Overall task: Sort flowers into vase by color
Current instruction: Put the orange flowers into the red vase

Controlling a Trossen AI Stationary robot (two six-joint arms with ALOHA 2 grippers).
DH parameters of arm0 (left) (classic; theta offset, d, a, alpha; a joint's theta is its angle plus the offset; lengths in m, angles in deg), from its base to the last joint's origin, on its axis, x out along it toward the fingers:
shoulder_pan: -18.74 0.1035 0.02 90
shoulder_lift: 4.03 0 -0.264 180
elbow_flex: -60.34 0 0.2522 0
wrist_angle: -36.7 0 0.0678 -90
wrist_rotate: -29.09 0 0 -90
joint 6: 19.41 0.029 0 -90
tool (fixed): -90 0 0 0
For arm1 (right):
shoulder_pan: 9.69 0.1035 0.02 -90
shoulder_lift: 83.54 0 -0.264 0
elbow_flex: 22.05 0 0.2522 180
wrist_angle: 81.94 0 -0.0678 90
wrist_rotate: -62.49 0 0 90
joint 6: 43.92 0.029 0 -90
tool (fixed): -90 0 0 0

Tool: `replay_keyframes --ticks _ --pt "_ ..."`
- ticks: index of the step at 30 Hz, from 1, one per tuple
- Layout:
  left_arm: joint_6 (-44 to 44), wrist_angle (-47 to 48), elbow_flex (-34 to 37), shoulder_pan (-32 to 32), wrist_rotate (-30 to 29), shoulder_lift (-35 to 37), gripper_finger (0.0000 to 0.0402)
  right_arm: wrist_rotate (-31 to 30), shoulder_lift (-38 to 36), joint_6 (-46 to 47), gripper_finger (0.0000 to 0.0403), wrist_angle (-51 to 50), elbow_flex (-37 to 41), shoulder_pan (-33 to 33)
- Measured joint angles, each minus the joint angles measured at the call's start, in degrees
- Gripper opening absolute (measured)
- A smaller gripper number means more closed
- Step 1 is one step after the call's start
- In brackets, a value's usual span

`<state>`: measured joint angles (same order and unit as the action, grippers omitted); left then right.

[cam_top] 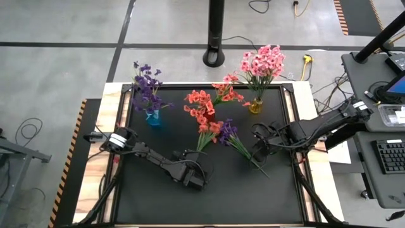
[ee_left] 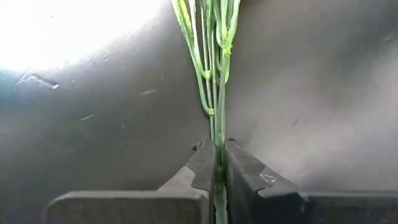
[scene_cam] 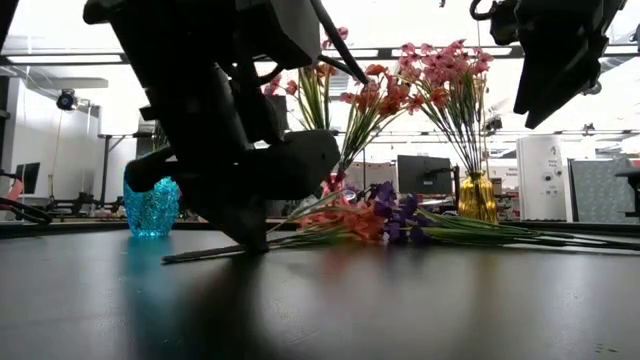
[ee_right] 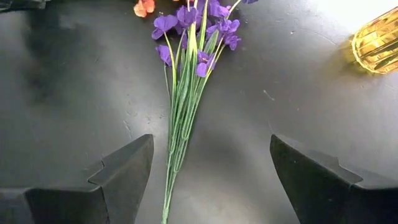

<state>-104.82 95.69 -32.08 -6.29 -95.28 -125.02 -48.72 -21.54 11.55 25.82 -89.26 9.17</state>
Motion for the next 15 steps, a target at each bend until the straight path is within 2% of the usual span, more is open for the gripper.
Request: replay_keyframes --ticks 8,15 --pt "0.9 11.3 -4.9 -1.2 5.0 -0.1 0.0003 0.0 0.0 -0.4 0.0315 0.1 0.0 0.0" --pt "1.4 23.5 -10.3 -4.2 4.7 0.0 0.0002 -0.1 0.0 -1.1 0.0315 0.3 0.0 0.0"
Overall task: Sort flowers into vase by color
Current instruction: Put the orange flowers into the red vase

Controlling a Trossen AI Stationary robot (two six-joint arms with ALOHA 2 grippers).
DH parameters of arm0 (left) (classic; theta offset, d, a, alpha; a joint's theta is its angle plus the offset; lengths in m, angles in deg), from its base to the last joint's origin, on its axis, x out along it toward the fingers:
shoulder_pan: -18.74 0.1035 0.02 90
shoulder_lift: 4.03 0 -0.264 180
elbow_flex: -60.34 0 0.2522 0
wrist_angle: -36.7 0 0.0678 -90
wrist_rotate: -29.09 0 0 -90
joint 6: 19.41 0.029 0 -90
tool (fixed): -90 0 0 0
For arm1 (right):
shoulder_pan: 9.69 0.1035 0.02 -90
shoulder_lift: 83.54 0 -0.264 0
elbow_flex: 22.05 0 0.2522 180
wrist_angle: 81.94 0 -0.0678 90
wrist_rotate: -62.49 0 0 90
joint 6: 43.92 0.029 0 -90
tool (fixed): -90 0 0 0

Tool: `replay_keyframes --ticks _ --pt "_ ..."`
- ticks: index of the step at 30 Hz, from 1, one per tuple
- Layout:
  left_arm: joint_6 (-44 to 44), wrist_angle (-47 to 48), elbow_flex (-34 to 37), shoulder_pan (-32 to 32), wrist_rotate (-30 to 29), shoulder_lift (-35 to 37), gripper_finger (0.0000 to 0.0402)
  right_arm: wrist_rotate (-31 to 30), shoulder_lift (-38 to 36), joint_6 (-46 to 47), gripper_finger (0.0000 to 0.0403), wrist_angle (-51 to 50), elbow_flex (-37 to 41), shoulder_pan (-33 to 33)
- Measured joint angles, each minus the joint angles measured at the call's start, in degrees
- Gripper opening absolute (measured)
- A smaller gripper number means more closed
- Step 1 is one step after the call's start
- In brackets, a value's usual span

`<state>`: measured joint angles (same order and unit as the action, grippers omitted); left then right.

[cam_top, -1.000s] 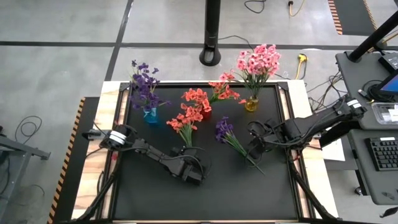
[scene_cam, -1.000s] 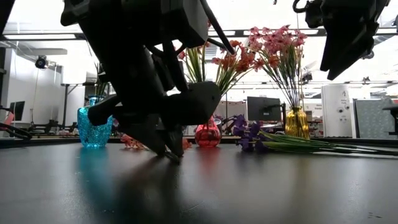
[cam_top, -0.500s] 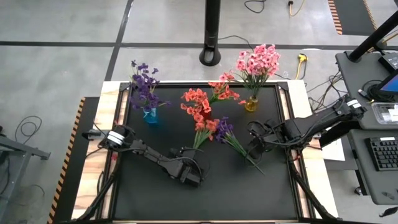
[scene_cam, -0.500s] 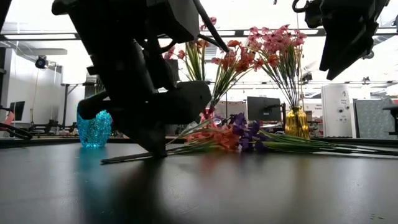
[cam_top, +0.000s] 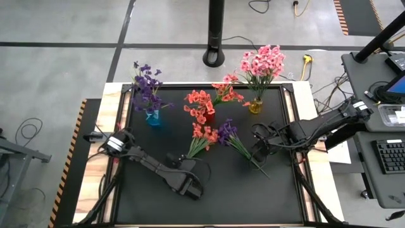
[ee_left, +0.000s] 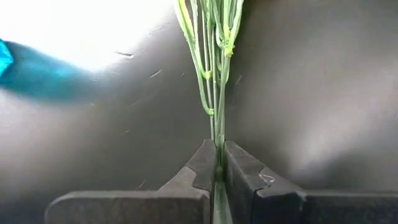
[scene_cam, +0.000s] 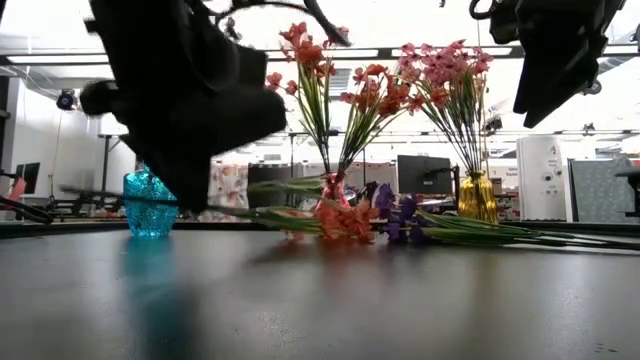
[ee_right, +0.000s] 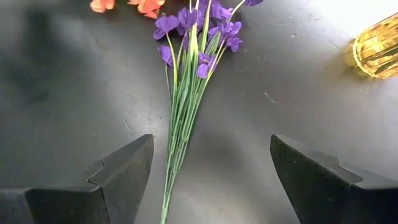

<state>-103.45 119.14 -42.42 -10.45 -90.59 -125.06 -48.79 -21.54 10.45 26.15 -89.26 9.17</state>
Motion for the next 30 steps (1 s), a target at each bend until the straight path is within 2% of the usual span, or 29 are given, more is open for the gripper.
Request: replay_keyframes --ticks 5,10,17,24,30 --pt "5.8 4.4 -4.0 -3.0 2.1 0.5 0.0002 0.0 0.0 -0.5 0.0315 0.0 0.0 0.0" --pt "10.2 6.9 -7.2 -6.5 9.1 1.5 0.0002 0.0 0.0 -1.7 0.0315 0.2 0.0 0.0" --pt "9.9 5.5 -8.5 -9.8 14.5 1.8 0.0002 0.0 0.0 -2.9 0.0315 0.2 0.0 0.0" --pt "5.5 4.5 -7.5 -12.4 15.3 1.8 0.0002 -1.3 0.0 -4.4 0.0315 1.2 0.0 0.0" --pt "4.4 4.6 -7.2 -13.0 12.7 1.8 0.0011 -1.3 0.0 -4.5 0.0315 1.9 0.0 0.0"
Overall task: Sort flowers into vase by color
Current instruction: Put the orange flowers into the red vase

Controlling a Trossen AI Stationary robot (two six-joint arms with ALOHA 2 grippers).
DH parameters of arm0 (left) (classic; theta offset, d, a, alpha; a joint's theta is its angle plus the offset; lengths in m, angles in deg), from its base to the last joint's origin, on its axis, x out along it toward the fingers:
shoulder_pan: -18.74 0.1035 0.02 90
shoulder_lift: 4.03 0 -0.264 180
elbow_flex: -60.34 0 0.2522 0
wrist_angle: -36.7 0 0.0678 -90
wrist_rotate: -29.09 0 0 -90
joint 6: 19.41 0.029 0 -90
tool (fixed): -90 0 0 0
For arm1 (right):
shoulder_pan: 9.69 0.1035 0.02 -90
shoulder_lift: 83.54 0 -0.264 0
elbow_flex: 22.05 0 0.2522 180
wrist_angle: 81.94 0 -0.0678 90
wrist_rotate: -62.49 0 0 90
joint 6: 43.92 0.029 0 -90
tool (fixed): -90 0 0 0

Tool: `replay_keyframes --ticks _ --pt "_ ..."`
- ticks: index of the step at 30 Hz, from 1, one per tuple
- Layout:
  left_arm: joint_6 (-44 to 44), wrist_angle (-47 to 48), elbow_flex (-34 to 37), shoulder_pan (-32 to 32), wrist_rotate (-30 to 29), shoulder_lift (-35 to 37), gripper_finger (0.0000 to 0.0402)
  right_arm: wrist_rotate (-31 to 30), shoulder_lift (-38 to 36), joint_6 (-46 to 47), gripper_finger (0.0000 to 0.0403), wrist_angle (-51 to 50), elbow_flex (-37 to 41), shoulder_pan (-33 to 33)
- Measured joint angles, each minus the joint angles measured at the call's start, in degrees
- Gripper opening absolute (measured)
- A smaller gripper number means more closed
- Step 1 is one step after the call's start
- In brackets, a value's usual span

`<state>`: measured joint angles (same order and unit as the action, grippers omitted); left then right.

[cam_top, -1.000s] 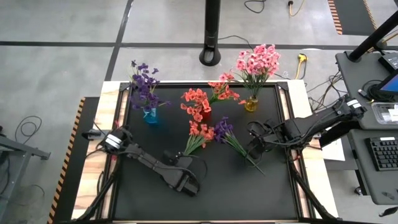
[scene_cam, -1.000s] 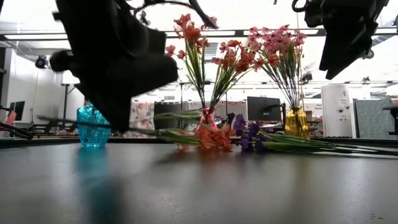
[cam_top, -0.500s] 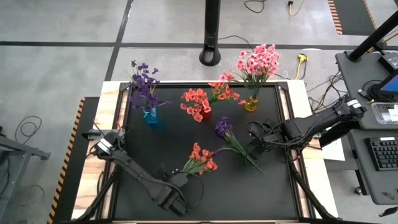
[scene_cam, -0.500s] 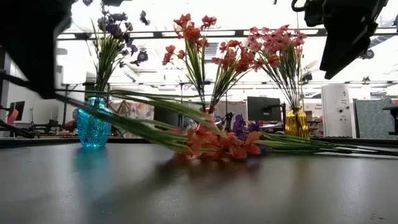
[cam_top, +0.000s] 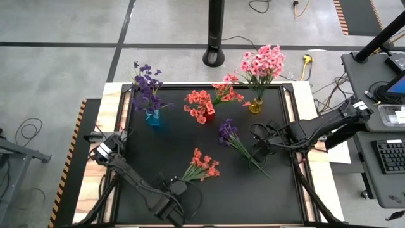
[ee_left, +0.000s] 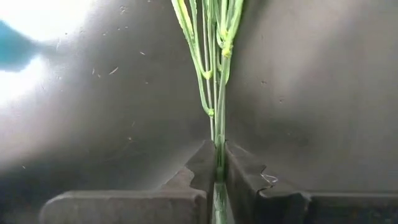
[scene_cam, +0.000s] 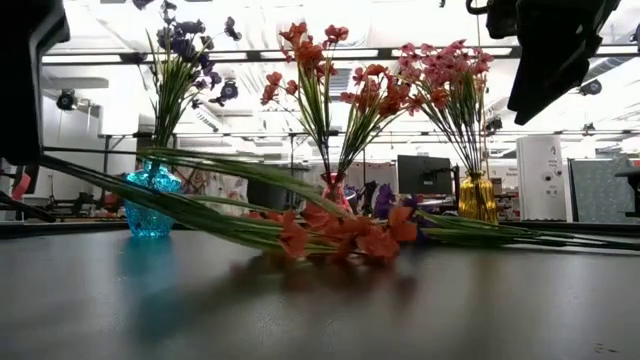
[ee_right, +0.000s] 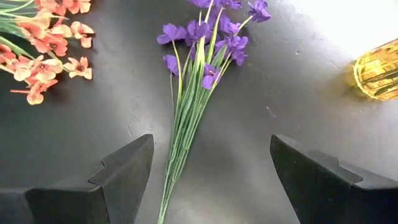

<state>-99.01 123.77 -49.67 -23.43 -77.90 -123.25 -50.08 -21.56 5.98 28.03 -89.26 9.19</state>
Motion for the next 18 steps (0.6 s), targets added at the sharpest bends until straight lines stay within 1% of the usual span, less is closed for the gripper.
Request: replay_keyframes --ticks 2,5,14,16,18 --pt "-0.6 0.2 0.0 0.1 0.0 0.0 0.0025 0.0 0.0 0.0 0.0315 0.0 0.0 0.0" --pt "-1.5 0.2 0.0 0.1 -0.1 0.0 0.0058 0.0 0.0 0.0 0.0315 0.0 0.0 0.0" --pt "-2.0 0.2 0.1 0.4 -1.6 -0.1 0.0208 0.0 0.0 0.0 0.0315 0.5 0.0 0.0" --pt "-2.1 -0.2 0.1 0.8 -3.3 -0.1 0.0229 0.0 0.0 0.0 0.0315 0.8 0.1 0.0" --pt "-1.8 -1.3 0.1 1.6 -4.8 -0.1 0.024 0.0 0.0 0.0 0.0315 0.9 0.1 0.0"
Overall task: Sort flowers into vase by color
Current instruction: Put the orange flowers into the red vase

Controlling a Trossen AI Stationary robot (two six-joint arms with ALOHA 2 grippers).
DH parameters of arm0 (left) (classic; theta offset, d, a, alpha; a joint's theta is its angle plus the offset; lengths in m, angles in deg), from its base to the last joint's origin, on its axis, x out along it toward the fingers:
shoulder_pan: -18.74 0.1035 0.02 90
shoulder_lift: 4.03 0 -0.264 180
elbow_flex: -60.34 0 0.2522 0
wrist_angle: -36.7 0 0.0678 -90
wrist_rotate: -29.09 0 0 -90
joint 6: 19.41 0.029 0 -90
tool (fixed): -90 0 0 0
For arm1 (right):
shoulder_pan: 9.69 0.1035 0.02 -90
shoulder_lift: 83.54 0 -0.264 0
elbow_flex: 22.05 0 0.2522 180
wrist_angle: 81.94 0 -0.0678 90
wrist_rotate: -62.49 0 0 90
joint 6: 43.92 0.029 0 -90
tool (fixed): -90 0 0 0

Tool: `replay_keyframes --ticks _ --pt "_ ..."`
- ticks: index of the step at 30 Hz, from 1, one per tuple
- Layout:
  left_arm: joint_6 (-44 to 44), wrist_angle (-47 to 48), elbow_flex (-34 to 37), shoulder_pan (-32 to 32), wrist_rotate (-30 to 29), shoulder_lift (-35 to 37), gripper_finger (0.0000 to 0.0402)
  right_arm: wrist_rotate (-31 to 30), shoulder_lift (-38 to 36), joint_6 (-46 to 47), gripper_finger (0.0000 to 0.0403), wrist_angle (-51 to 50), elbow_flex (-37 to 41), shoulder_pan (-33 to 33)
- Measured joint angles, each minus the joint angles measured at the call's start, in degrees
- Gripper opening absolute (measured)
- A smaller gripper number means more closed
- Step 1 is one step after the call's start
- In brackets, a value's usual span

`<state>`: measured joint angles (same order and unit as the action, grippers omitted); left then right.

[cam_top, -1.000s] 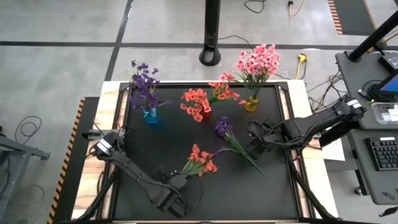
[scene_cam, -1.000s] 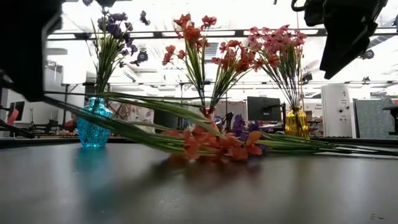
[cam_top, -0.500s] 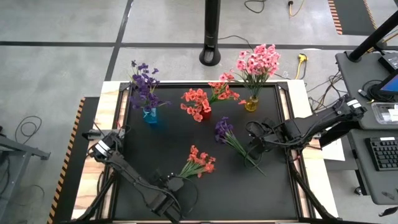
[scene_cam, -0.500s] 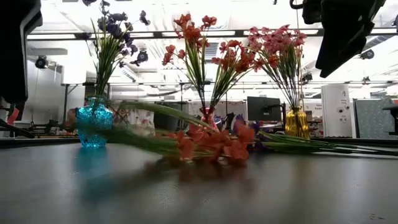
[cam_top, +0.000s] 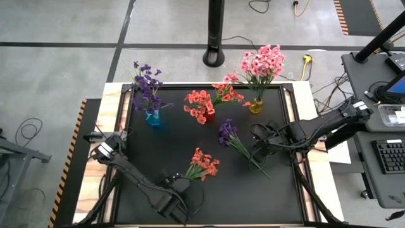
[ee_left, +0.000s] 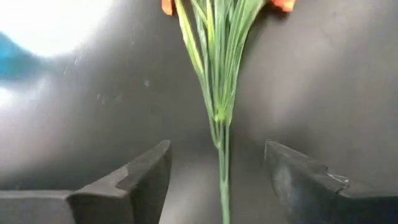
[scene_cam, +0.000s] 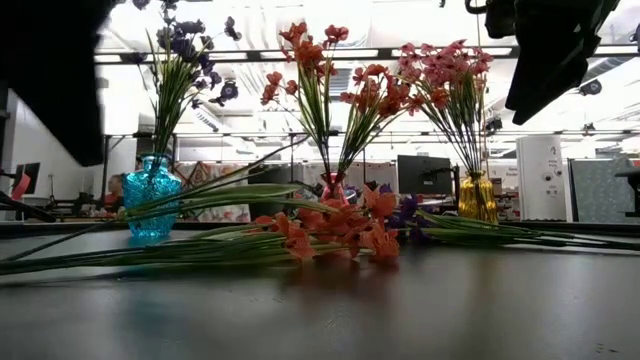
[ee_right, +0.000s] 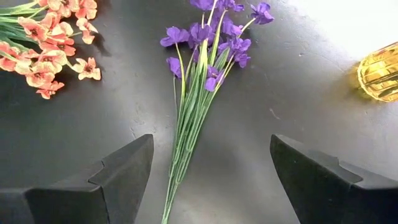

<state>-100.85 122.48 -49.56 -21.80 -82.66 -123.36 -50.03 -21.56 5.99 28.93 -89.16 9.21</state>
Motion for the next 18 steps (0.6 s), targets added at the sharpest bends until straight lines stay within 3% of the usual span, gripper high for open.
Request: replay_keyframes --ticks 6,10,18 --pt "4.4 -1.1 0.6 2.3 -0.2 0.0 0.0233 0.1 0.0 0.0 0.0315 0.0 0.0 0.0" --pt "7.5 -6.9 2.0 3.0 -0.2 0.0 0.0221 0.3 0.0 0.0 0.0315 0.0 0.0 0.0" --pt "7.4 -16.7 10.1 4.7 -0.2 -0.1 0.0207 0.3 0.0 -0.4 0.0315 0.0 0.0 0.0"
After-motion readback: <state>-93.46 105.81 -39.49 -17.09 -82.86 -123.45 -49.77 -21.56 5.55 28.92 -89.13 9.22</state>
